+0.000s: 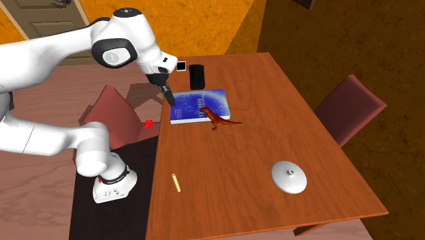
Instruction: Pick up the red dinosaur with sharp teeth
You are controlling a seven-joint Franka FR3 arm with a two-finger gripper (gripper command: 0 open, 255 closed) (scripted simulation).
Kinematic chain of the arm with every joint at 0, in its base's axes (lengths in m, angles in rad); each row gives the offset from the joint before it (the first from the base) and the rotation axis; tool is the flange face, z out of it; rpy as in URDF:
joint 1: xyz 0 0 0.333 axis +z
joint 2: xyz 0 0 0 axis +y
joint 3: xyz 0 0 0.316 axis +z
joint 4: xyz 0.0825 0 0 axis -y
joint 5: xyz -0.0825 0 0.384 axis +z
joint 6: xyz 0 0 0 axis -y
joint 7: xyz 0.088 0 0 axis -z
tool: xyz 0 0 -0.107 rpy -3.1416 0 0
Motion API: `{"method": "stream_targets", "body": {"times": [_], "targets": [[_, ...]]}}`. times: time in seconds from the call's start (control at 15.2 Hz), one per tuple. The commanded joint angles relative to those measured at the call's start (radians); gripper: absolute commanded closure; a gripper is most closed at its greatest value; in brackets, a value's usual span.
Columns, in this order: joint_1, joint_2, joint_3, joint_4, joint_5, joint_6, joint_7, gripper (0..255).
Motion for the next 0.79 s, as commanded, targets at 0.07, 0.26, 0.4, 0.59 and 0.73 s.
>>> {"method": "stream_targets", "body": {"times": [0.07, 0.26, 0.4, 0.59, 0.73], "targets": [[-0.001, 0.03, 0.014, 0.0, -0.005, 0.029, 0.009, 0], [-0.005, 0.124, 0.055, 0.007, -0.024, 0.111, 0.04, 0], [-0.01, 0.192, 0.082, 0.018, -0.041, 0.162, 0.063, 0], [-0.02, 0.298, 0.121, 0.046, -0.074, 0.232, 0.102, 0], [-0.028, 0.373, 0.146, 0.071, -0.102, 0.273, 0.132, 0]]}}
